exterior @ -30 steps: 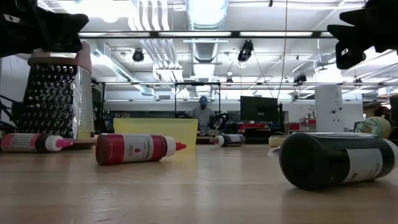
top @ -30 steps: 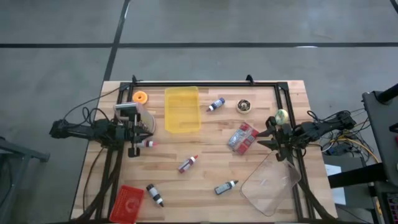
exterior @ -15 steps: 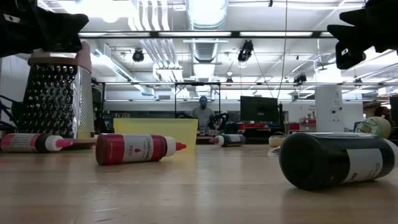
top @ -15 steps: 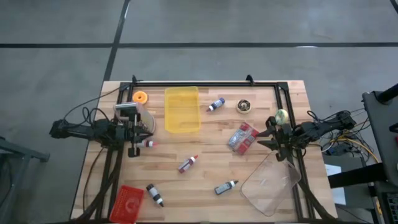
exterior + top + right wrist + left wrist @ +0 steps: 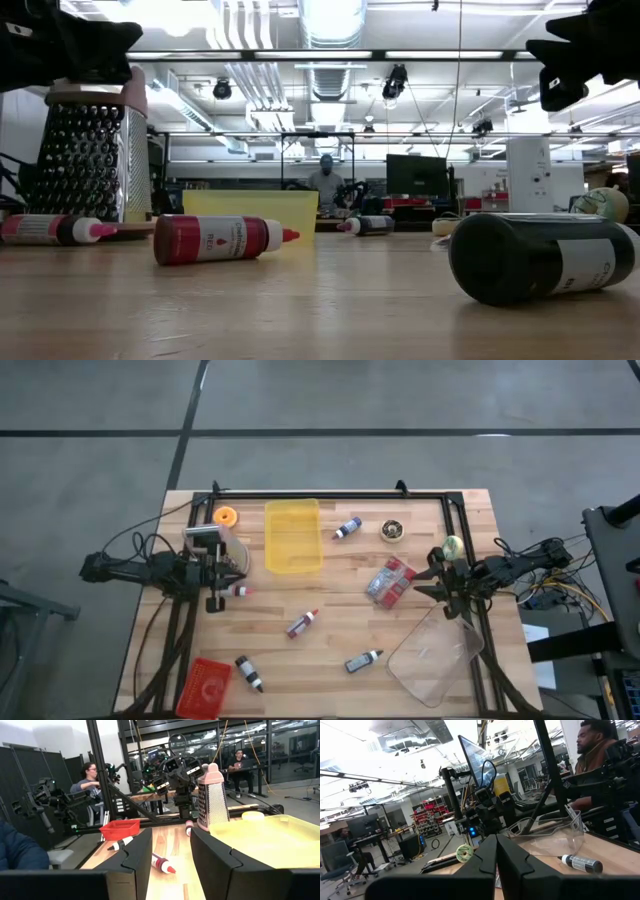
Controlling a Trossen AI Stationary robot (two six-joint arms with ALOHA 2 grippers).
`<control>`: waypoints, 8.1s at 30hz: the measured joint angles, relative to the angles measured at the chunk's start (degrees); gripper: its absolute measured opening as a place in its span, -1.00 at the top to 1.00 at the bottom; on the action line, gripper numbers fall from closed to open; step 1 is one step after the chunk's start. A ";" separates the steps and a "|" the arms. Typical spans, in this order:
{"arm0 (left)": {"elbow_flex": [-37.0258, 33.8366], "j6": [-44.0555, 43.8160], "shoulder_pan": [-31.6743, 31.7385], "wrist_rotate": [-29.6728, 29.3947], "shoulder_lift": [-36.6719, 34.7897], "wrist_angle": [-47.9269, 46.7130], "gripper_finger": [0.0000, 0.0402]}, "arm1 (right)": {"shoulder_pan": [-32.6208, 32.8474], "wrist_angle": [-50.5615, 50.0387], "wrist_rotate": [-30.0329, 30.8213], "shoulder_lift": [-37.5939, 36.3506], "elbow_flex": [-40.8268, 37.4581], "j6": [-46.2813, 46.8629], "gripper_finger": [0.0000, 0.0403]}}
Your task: Pick & Place Food Item
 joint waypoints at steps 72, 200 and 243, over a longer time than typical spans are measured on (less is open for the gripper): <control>0.00 0.01 0.02 -0.01 0.00 -0.02 0.93 | -0.07 0.04 9.66 0.09 0.46 -10.43 0.36; 0.01 0.01 0.01 0.00 -0.02 -0.09 0.93 | -50.66 -50.56 -20.03 113.39 85.12 -55.61 0.36; 0.01 0.01 0.01 0.00 -0.02 -0.08 0.93 | -50.69 -45.12 -21.09 113.83 80.41 -60.20 -0.46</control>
